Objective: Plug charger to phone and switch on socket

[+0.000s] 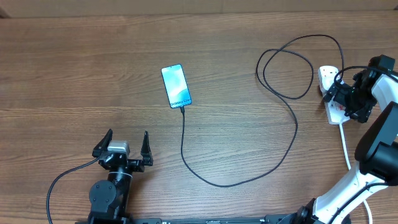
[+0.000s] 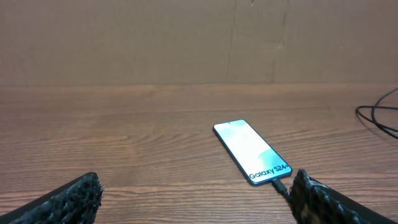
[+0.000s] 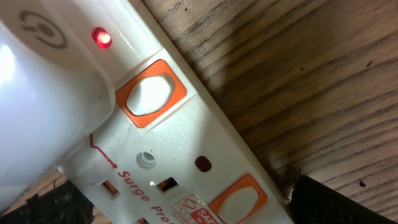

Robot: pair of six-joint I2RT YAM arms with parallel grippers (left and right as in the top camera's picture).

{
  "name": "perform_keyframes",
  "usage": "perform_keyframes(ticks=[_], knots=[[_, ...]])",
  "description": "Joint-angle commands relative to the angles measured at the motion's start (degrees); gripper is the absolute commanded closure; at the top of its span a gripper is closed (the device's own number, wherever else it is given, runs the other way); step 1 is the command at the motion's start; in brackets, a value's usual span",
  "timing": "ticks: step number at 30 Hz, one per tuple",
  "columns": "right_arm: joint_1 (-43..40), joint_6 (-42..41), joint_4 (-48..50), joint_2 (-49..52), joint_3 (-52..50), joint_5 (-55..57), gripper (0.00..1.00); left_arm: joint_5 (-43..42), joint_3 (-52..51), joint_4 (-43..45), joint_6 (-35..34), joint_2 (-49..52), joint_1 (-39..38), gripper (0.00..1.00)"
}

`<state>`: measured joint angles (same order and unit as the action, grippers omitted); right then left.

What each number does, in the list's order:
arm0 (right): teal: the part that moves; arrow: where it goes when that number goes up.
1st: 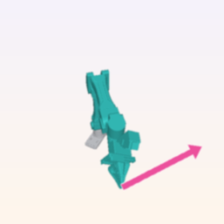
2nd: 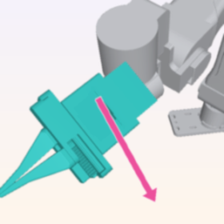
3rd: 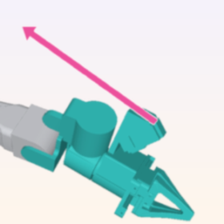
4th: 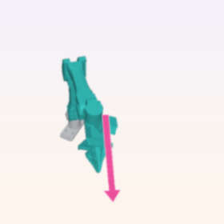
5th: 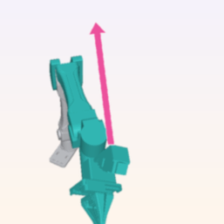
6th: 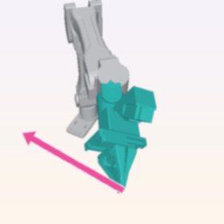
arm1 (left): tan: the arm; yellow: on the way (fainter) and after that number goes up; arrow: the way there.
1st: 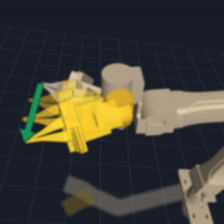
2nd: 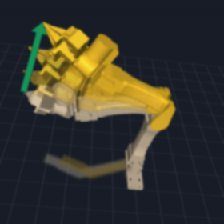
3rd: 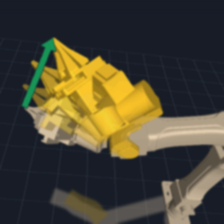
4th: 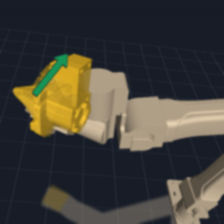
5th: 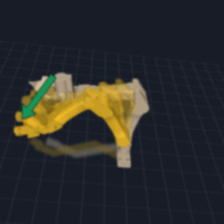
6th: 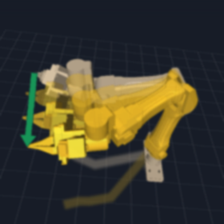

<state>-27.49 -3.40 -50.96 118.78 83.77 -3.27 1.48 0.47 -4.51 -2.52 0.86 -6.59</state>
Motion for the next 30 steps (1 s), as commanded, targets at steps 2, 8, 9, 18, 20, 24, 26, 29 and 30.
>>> perform_keyframes(ticks=[2,8,9,18,20,24,26,29,30], knots=[[-1.0,-5.1,6.4,-4.0,1.4,4.0,0.0,-0.9,-0.2,0.1,0.8,-0.7,0.2,0.01],[-0.3,-5.1,6.4,-14.0,1.4,4.0,0.0,-0.9,-0.2,0.0,0.8,-0.7,0.2,0.01],[-0.1,-5.1,6.4,-16.0,1.4,4.0,0.0,-0.9,-0.2,0.1,0.8,-0.7,0.2,0.0],[4.8,-5.1,6.3,-32.3,1.4,4.0,0.0,-0.9,-0.2,0.0,0.8,-0.7,0.2,0.01],[6.2,-5.1,6.3,-36.3,1.4,4.0,0.0,-0.9,-0.2,0.0,0.8,-0.7,0.2,0.0],[8.7,-5.1,6.3,-43.1,1.4,4.0,0.0,-0.9,-0.2,0.0,0.8,-0.7,0.2,0.0],[9.8,-5.1,6.3,-46.2,1.4,4.0,0.0,-0.9,-0.2,0.0,0.8,-0.7,0.2,0.01],[11.2,-5.1,6.3,-50.0,1.4,4.0,0.0,-0.9,-0.2,0.0,0.8,-0.7,0.2,0.01],[11.6,-5.1,6.3,-51.0,1.4,4.0,0.0,-0.9,-0.2,0.0,0.8,-0.7,0.2,0.01]])
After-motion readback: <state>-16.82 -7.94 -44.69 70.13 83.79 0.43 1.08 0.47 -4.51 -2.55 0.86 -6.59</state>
